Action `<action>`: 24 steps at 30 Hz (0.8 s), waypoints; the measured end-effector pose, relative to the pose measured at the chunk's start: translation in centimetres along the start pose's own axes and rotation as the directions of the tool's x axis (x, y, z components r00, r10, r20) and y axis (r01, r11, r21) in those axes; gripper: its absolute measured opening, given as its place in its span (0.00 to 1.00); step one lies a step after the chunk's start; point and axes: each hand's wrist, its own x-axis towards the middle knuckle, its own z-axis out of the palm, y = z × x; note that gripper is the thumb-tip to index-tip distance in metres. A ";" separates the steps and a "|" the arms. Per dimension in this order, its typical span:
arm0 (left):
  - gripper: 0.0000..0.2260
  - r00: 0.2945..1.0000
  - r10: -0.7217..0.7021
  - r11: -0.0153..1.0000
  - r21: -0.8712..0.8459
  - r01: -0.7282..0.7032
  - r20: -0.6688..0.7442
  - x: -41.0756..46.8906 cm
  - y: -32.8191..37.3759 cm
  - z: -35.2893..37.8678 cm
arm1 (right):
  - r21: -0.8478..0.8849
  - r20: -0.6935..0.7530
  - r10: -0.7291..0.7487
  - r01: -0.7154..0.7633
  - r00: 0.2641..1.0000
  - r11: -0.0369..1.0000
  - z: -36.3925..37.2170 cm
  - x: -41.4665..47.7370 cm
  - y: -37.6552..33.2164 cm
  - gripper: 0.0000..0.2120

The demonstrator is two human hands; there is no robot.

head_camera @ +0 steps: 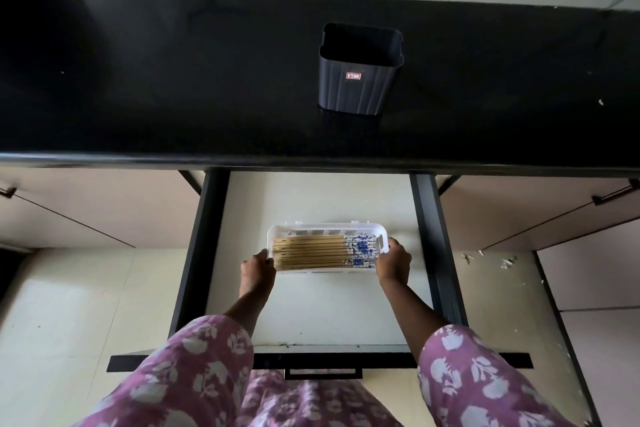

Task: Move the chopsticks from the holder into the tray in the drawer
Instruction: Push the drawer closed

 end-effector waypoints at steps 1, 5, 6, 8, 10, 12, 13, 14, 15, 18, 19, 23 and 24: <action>0.11 1.000 -0.002 1.000 -0.006 0.002 -0.002 0.1 0.0 0.0 | -0.002 0.008 -0.004 0.004 1.000 1.000 0.0 0.0 0.0 0.19; 0.09 0.999 -0.025 0.998 -0.050 0.023 -0.027 0.2 0.3 0.1 | -0.021 0.039 -0.045 0.046 0.998 0.999 -0.1 0.2 0.3 0.18; 0.10 0.999 -0.019 0.999 -0.050 0.017 -0.039 0.3 0.3 0.1 | -0.025 0.043 -0.047 0.048 0.998 0.999 -0.2 0.2 0.3 0.18; 0.11 0.998 -0.008 0.999 -0.037 0.006 -0.056 0.0 0.3 0.1 | -0.029 0.053 -0.053 0.055 0.997 0.998 -0.3 0.1 0.4 0.19; 0.13 0.998 -0.011 0.999 -0.033 0.009 -0.069 -0.4 0.3 0.2 | -0.034 0.066 -0.067 0.069 0.996 0.997 -0.4 0.0 0.5 0.20; 0.12 0.997 -0.006 0.999 -0.034 0.004 -0.076 -0.5 0.3 0.2 | -0.046 0.080 -0.080 0.084 0.994 0.995 -0.4 0.0 0.7 0.19; 0.12 0.997 -0.004 1.000 -0.031 0.001 -0.077 -0.5 0.3 0.2 | -0.054 0.089 -0.086 0.091 0.992 0.994 -0.4 0.0 0.8 0.19; 0.11 0.997 -0.004 1.000 -0.029 0.002 -0.075 -0.5 0.3 0.2 | -0.063 0.099 -0.089 0.095 0.991 0.993 -0.5 -0.1 0.9 0.18; 0.10 0.997 -0.007 1.000 -0.030 0.005 -0.075 -0.5 0.3 0.2 | -0.068 0.103 -0.089 0.096 0.991 0.993 -0.6 -0.1 1.0 0.17; 0.10 0.996 -0.022 0.999 -0.038 0.019 -0.092 -0.7 0.4 -0.3 | -0.050 0.072 -0.065 0.068 0.995 0.996 -1.1 -0.6 0.8 0.17; 0.10 0.995 -0.027 0.999 -0.036 0.024 -0.101 -1.0 0.3 -0.5 | -0.035 0.048 -0.056 0.057 0.997 0.998 -1.3 -0.9 0.7 0.16; 0.08 0.986 -0.054 0.997 -0.065 0.044 -0.159 -2.3 0.2 -1.3 | 0.019 -0.034 -0.012 0.012 0.999 1.000 -1.3 -2.3 0.2 0.15; 0.09 0.985 -0.053 0.997 -0.064 0.043 -0.167 -2.8 0.1 -1.5 | 0.035 -0.053 -0.001 0.003 0.999 0.999 -1.2 -2.8 0.2 0.15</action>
